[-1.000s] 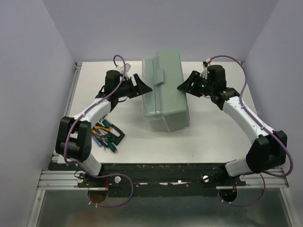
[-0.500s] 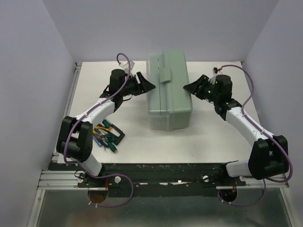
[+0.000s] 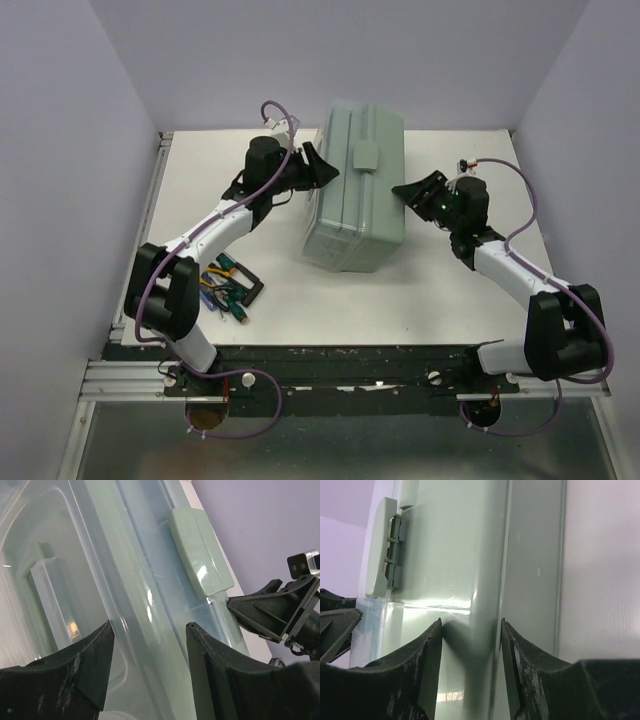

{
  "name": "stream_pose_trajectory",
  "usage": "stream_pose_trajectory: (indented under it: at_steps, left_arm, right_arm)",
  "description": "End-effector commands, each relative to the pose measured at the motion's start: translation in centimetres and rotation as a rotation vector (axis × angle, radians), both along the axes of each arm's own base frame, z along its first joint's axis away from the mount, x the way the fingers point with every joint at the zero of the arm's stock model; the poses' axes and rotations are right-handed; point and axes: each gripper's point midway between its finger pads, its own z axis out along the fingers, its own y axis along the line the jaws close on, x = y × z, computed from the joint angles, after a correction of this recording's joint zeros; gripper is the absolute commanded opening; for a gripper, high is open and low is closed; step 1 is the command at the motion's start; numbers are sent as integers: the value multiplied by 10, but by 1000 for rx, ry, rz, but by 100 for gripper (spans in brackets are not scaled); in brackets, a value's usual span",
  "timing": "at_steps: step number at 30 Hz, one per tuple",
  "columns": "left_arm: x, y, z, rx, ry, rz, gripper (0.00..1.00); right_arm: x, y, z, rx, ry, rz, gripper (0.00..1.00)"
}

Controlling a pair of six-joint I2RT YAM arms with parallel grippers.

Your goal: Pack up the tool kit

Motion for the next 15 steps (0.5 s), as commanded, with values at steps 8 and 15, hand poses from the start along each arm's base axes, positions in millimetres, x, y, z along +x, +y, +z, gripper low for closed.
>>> stream_pose_trajectory:
  at_steps: [8, 15]
  left_arm:
    - [-81, -106, 71, -134, -157, -386, 62]
    - [-88, -121, 75, -101, -195, -402, 61]
  right_arm:
    - [-127, 0, -165, -155, 596, 107, 46]
    - [-134, -10, -169, -169, 597, 56, 48]
